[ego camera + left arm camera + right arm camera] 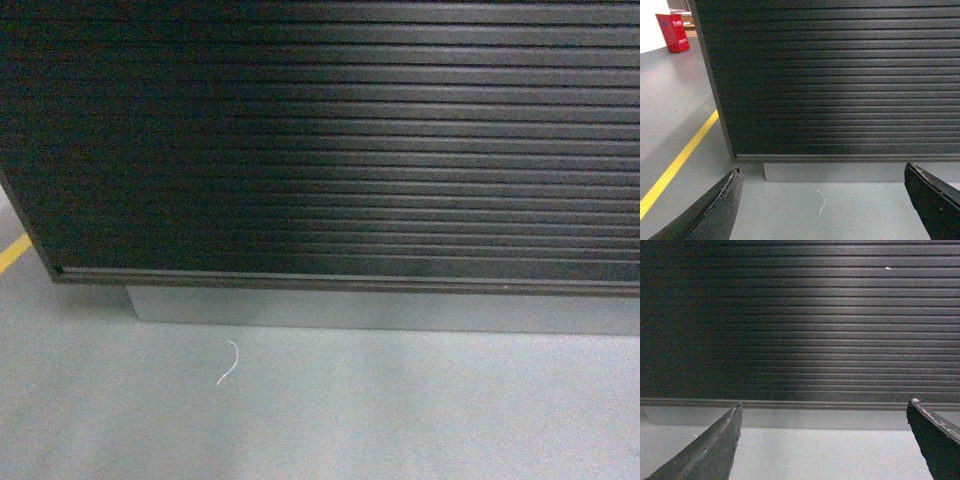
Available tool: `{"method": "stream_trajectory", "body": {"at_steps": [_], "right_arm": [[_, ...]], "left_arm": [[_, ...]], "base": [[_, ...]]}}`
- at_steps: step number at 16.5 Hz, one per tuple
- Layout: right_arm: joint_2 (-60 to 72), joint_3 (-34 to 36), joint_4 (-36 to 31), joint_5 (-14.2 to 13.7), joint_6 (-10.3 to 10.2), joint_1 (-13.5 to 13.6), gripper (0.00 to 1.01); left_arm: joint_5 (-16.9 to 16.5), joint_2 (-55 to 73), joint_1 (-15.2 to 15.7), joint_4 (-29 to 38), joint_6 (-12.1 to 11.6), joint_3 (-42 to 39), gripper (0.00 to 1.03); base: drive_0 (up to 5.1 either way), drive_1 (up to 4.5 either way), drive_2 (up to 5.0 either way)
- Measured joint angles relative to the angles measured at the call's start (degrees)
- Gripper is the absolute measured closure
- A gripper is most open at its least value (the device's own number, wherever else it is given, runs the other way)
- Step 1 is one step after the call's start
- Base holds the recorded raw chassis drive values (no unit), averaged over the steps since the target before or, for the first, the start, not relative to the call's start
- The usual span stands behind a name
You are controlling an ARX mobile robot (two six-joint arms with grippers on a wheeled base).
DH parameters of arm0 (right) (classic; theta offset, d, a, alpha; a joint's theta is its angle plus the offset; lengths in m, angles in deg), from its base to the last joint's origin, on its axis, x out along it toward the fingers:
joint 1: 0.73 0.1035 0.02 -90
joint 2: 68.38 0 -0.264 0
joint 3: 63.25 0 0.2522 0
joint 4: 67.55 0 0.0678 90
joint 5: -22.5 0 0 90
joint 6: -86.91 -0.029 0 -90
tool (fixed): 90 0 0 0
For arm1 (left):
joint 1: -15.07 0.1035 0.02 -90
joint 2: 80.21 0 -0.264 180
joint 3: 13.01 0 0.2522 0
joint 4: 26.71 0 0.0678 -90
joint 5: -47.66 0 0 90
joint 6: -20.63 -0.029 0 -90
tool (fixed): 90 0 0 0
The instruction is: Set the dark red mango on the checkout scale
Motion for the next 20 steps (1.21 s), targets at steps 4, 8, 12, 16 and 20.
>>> {"method": "stream_trajectory", "body": {"at_steps": [4,8,12,16,20], "right_arm": [[0.0,0.0,0.0,0.0,0.0,0.0,0.03],[0.0,0.0,-0.2,-0.1,0.0,0.0,0.03],[0.0,0.0,-0.3,-0.1,0.0,0.0,0.03],[0.0,0.0,-0.1,0.0,0.0,0.0,0.03],[0.0,0.0,-0.1,0.0,0.0,0.0,0.03]], "left_arm": [[0.0,0.0,0.0,0.1,0.0,0.0,0.05],[0.1,0.0,0.0,0.3,0.0,0.0,0.05],[0.0,0.0,0.0,0.2,0.0,0.0,0.05],[0.0,0.0,0.0,0.2,0.0,0.0,0.05],[0.0,0.0,0.0,0.2,0.0,0.0,0.05]], "base": [[0.0,4.29,-4.3],[0.0,4.34,-4.3],[0.0,2.1,-2.1],[0.0,0.0,0.0],[0.0,0.0,0.0]]}}
